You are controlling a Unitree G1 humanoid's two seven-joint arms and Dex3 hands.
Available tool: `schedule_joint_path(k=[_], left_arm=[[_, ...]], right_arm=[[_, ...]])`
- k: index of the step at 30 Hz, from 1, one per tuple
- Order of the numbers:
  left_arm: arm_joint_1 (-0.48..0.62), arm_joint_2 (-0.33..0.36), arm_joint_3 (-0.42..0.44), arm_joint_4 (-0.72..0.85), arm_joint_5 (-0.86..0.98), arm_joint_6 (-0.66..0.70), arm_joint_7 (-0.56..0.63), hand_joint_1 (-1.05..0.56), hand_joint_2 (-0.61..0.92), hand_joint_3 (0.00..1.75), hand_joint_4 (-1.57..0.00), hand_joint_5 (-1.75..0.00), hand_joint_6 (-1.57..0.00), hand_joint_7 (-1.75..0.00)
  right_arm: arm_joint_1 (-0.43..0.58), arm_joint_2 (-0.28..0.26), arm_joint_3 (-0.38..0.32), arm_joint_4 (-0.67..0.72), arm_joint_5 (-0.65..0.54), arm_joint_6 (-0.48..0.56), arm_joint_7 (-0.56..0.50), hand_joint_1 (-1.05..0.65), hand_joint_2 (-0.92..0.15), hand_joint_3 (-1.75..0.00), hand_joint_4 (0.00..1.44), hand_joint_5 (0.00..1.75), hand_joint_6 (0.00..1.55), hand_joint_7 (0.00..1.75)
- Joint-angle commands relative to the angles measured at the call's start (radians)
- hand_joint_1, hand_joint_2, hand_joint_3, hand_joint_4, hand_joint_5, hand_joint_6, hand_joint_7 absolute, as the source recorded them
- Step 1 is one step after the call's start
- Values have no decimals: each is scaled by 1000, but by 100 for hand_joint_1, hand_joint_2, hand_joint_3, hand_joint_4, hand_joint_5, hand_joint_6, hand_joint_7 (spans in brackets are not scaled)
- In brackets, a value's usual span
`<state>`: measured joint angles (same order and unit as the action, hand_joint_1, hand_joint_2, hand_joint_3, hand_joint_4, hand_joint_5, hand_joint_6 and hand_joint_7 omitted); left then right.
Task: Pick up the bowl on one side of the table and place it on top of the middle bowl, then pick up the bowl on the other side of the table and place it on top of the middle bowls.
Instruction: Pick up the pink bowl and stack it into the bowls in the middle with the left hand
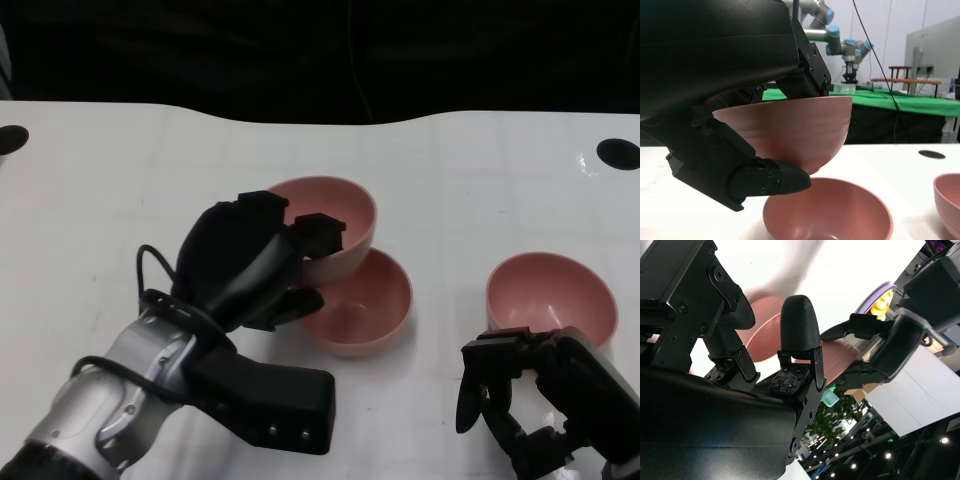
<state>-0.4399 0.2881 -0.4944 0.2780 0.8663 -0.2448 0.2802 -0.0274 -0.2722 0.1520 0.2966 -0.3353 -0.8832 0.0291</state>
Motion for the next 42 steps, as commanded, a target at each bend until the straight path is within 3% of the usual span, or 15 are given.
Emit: schedule_joint_path(k=[1,6,15,17,19,20,23,24,26,31,42], left_arm=[[-34,-17,-30,48,15,-23,-8,-26,56,79,-87,-175,-85,-141],[-46,-46,-53,71,12,-4,-67,-27,59,83,-83,-175,-76,-152],[-62,-65,-74,121,10,13,-111,-27,69,57,-83,-161,-87,-103],[-61,-67,-74,139,-3,8,-122,-29,76,48,-76,-137,-80,-82],[-61,-61,-82,132,12,31,-152,-36,88,32,-57,-84,-66,-37],[-61,-57,-88,122,28,49,-166,-42,90,31,-47,-66,-58,-23],[-54,-50,-96,96,51,83,-188,-50,92,31,-31,-45,-46,-7],[-48,-48,-96,82,57,97,-198,-58,92,33,-18,-38,-36,-3],[-37,-42,-96,55,63,117,-220,-65,92,36,-9,-35,-28,-1],[-25,-28,-96,17,61,129,-247,-70,92,42,-2,-37,-25,0],[35,32,-35,-129,-5,112,-305,-67,92,37,-2,-46,-24,-1]], right_arm=[[2,-8,-7,-7,3,-1,-5,20,-12,-162,93,175,92,131],[1,-8,-5,-7,2,-5,-4,20,-12,-162,93,175,92,131],[-2,-9,-3,-7,4,-5,0,19,-13,-160,92,174,91,128],[0,-8,-4,-10,2,-2,-2,19,-13,-159,92,175,91,128],[-1,-8,-3,-9,3,-2,-1,20,-13,-158,92,175,91,128],[-2,-8,-2,-7,5,-4,0,21,-13,-158,92,175,91,128],[-2,-7,-2,-6,8,-4,0,21,-12,-158,92,175,92,128],[-2,-6,-2,-7,8,-2,1,21,-12,-158,92,175,92,128],[-2,-6,-1,-7,9,-4,1,22,-12,-158,92,174,92,128],[-6,-6,0,-3,8,-4,1,24,-12,-157,93,174,92,127],[-8,-4,0,-4,5,-6,-2,27,-12,-158,95,172,94,126]])
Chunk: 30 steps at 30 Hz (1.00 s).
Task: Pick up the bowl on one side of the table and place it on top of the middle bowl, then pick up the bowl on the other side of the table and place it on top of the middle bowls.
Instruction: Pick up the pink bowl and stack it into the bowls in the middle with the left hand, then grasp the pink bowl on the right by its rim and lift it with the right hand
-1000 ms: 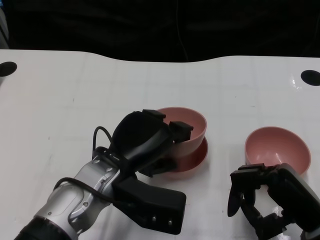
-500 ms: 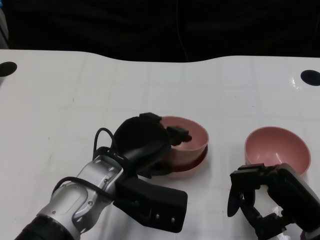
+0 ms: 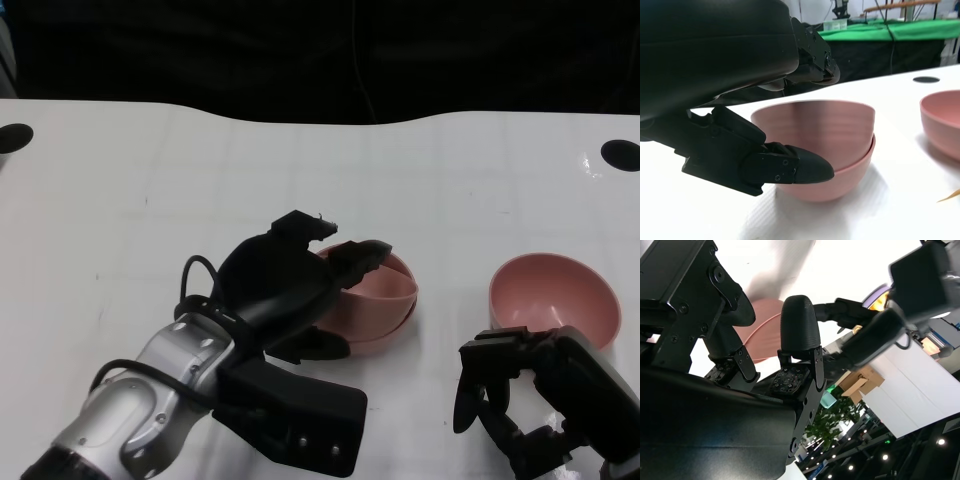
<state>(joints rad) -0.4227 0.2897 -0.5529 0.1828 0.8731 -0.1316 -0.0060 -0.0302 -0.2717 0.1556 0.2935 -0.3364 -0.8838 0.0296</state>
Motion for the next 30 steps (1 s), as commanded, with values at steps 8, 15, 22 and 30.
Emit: schedule_joint_path(k=[8,15,22,30], left_arm=[[146,119,139,-242,-108,-24,-94,-64,92,36,-6,-53,-30,-3],[299,125,258,-332,-219,-156,10,-49,92,22,-24,-63,-46,-9],[453,132,357,-399,-287,-251,51,-32,92,15,-40,-69,-59,-12],[587,110,431,-442,-347,-302,52,-24,92,20,-63,-56,-73,-9]], right_arm=[[0,-8,-6,-11,0,6,-3,29,-11,-159,96,171,96,125],[1,-9,-6,-22,3,23,3,29,-11,-160,96,171,96,125],[-1,-11,-5,-22,5,24,4,29,-11,-160,97,171,96,125],[-2,-11,-7,-21,5,25,3,29,-10,-162,97,172,96,126]])
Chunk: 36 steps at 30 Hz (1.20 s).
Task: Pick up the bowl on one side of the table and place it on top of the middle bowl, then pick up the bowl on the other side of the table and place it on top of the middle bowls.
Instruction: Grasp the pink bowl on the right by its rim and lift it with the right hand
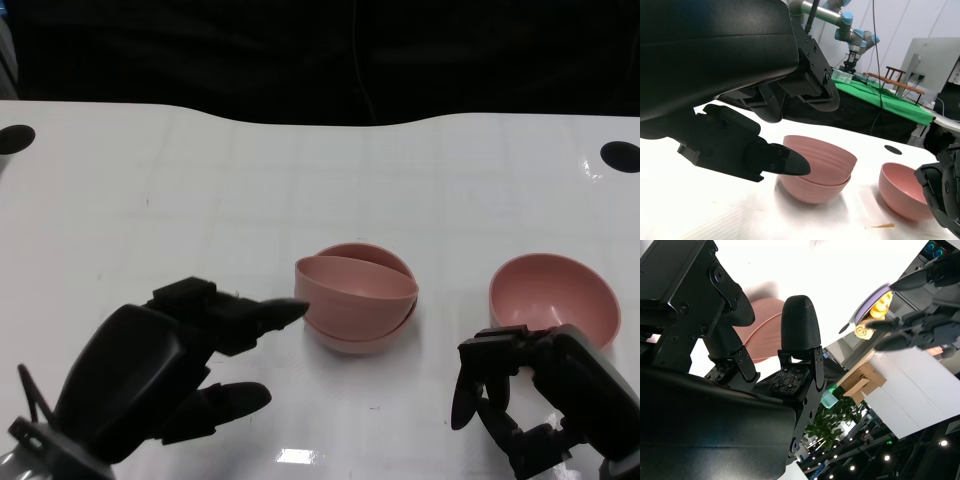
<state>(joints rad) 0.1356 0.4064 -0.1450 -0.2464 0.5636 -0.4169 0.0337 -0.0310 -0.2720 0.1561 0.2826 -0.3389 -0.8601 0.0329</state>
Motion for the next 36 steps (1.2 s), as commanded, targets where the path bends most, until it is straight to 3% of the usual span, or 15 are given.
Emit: schedule_joint_path(k=[1,4,5,6,8,11,12,13,15,20,29,31,33,34,36], left_arm=[[41,-22,27,-2,-62,-29,21,-21,92,19,-70,-54,-78,-9],[54,-61,34,51,-105,-78,53,-15,91,20,-87,-71,-91,-10],[52,-70,36,72,-113,-96,62,-12,88,27,-88,-84,-98,-13],[50,-77,37,88,-118,-111,68,-10,76,50,-86,-96,-101,-16],[47,-83,41,103,-120,-128,71,-9,65,72,-85,-103,-102,-19],[46,-90,47,111,-118,-140,68,-9,61,79,-85,-105,-103,-20],[35,-94,53,171,-144,-164,73,-8,58,88,-87,-115,-108,-27],[25,-96,57,224,-172,-185,72,-5,46,116,-89,-139,-108,-62],[8,-97,62,294,-210,-221,63,-3,34,142,-90,-161,-91,-121],[-20,-97,64,373,-229,-262,54,-1,31,148,-89,-170,-84,-145],[-38,-94,60,420,-242,-287,31,0,32,146,-87,-175,-80,-152],[-37,-89,56,419,-234,-291,22,-2,31,146,-86,-174,-81,-151],[-35,-89,55,419,-233,-297,17,-3,31,145,-86,-174,-81,-151],[-34,-90,56,420,-233,-299,16,-3,31,145,-85,-175,-81,-151],[-33,-90,57,420,-231,-305,16,-3,31,144,-85,-175,-81,-150]], right_arm=[[-3,-11,-8,-7,6,0,-2,30,-10,-163,97,171,96,126],[-7,-9,-9,2,6,-5,-5,30,-10,-162,98,171,97,126],[-8,-9,-9,5,6,-8,-6,31,-9,-162,98,172,97,126],[-9,-9,-9,6,6,-10,-7,32,-9,-162,98,172,97,126],[-9,-9,-9,8,5,-11,-8,32,-9,-162,98,172,97,126],[-9,-9,-9,8,5,-12,-8,33,-9,-162,98,173,97,127],[-12,-8,-10,11,4,-13,-10,32,-9,-162,98,172,97,127],[-12,-8,-11,9,4,-7,-9,31,-9,-163,98,171,97,127],[-11,-9,-12,3,4,2,-7,30,-9,-163,99,169,96,126],[-11,-7,-18,-2,4,4,-13,30,-8,-163,99,166,96,125],[-13,-2,-52,-29,-28,35,-59,25,-18,-142,96,154,94,107],[-9,-2,-70,-60,-62,69,-83,10,-34,-102,82,127,82,85],[8,0,-83,-116,-95,141,-94,0,-43,-82,71,116,74,74],[14,1,-85,-135,-103,165,-96,-5,-54,-62,65,112,71,66],[27,6,-94,-179,-130,233,-108,-8,-60,-49,62,111,70,61]])
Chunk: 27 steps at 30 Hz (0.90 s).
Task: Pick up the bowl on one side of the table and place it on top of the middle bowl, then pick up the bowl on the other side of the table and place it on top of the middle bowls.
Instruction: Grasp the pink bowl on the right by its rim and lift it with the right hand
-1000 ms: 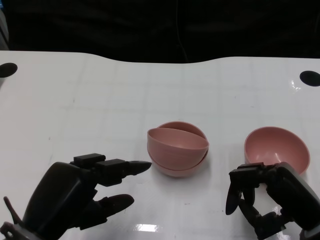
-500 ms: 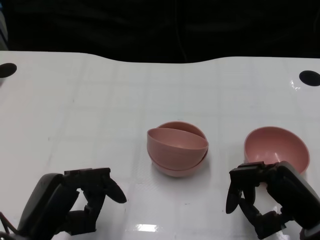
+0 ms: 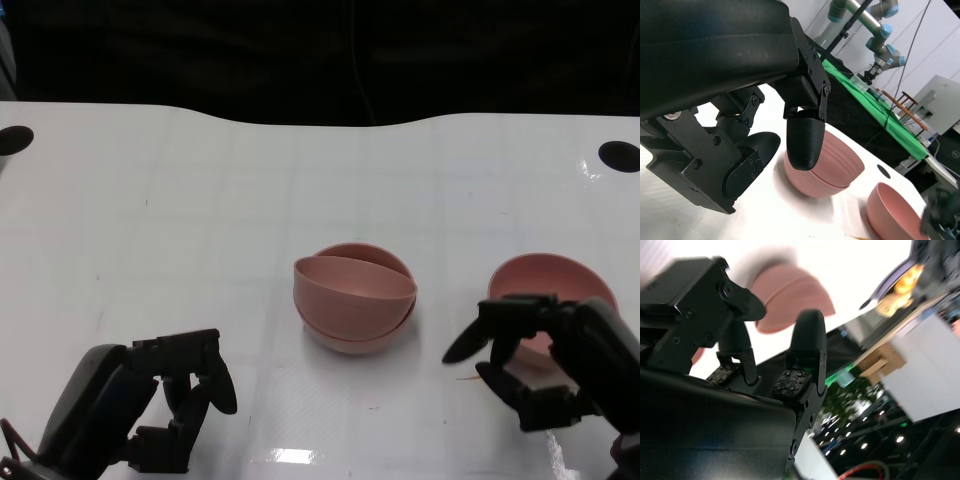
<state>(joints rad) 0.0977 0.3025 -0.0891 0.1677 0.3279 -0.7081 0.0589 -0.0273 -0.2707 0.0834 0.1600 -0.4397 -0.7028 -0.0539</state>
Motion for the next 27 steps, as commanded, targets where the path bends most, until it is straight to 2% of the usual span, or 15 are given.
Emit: schedule_joint_path(k=[1,4,9,13,17,21,25,27], left_arm=[[5,14,2,6,6,-17,-9,-3,32,144,-85,-175,-81,-150],[8,15,3,5,3,-17,-14,-3,32,145,-85,-174,-81,-148],[6,14,5,9,4,-20,-16,-4,33,144,-84,-174,-81,-147],[6,13,5,8,2,-19,-18,-3,32,145,-85,-174,-81,-147],[4,11,4,-1,11,-8,-17,-2,32,146,-85,-174,-81,-147],[1,10,2,-2,9,-6,-22,-3,32,146,-84,-174,-81,-148],[-1,8,3,-2,11,-11,-21,-4,31,147,-85,-173,-81,-148],[1,7,4,-6,14,-7,-22,-4,31,148,-85,-172,-81,-147]], right_arm=[[30,9,-28,-82,-47,116,-29,-17,-68,-30,53,107,62,55],[57,19,-38,-179,-145,276,-49,-32,-78,-8,42,100,51,46],[75,12,-18,-255,-246,420,-58,-37,-80,-1,37,84,48,36],[82,2,-1,-284,-293,489,-50,-40,-79,0,35,68,48,23],[84,-14,23,-339,-390,616,16,-47,-81,-1,31,57,44,14],[78,-36,46,-376,-436,694,80,-47,-82,0,30,49,42,8],[57,-58,76,-413,-511,799,203,-47,-83,0,29,39,38,3],[43,-65,93,-408,-543,834,233,-47,-83,0,31,33,38,2]])
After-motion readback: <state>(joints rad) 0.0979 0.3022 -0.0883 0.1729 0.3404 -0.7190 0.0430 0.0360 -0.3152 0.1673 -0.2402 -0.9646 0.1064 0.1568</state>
